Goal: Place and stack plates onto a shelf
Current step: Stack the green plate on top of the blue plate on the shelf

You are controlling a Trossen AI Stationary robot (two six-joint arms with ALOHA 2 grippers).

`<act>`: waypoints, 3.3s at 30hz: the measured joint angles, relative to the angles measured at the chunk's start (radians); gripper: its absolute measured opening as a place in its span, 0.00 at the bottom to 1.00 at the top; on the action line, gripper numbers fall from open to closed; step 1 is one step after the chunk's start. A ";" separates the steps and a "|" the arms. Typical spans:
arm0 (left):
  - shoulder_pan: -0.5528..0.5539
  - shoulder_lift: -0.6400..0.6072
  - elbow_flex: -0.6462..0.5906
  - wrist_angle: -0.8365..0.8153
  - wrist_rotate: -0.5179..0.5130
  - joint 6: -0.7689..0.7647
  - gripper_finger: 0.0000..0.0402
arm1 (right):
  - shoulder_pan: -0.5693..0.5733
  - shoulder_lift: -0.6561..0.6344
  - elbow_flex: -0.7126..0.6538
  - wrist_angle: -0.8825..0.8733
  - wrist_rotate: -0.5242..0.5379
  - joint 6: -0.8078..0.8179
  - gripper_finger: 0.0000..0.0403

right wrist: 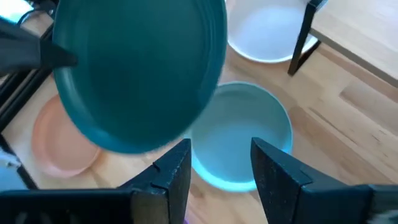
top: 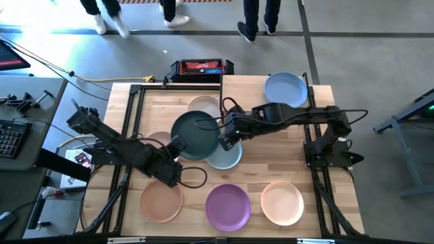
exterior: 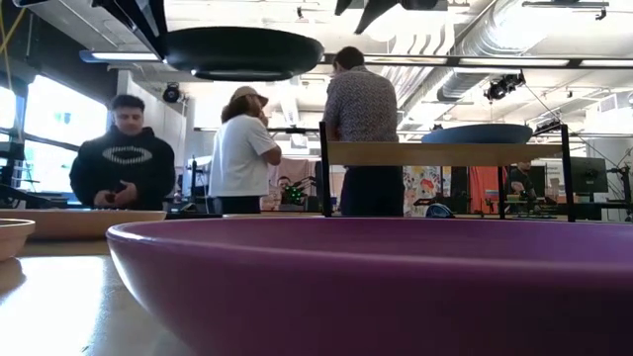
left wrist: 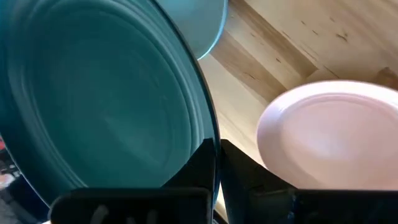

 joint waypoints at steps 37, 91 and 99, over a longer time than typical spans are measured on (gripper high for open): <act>-0.012 0.005 0.000 0.129 -0.069 -0.058 0.04 | -0.025 0.073 0.000 0.083 0.025 0.023 0.01; 0.251 -0.289 0.000 0.085 -0.293 -0.621 0.30 | -0.468 -0.129 0.002 -0.250 -0.039 -0.379 0.00; 0.359 -0.358 0.000 0.085 -0.289 -0.621 0.30 | -0.644 -0.130 0.002 -0.244 -0.135 -0.525 0.00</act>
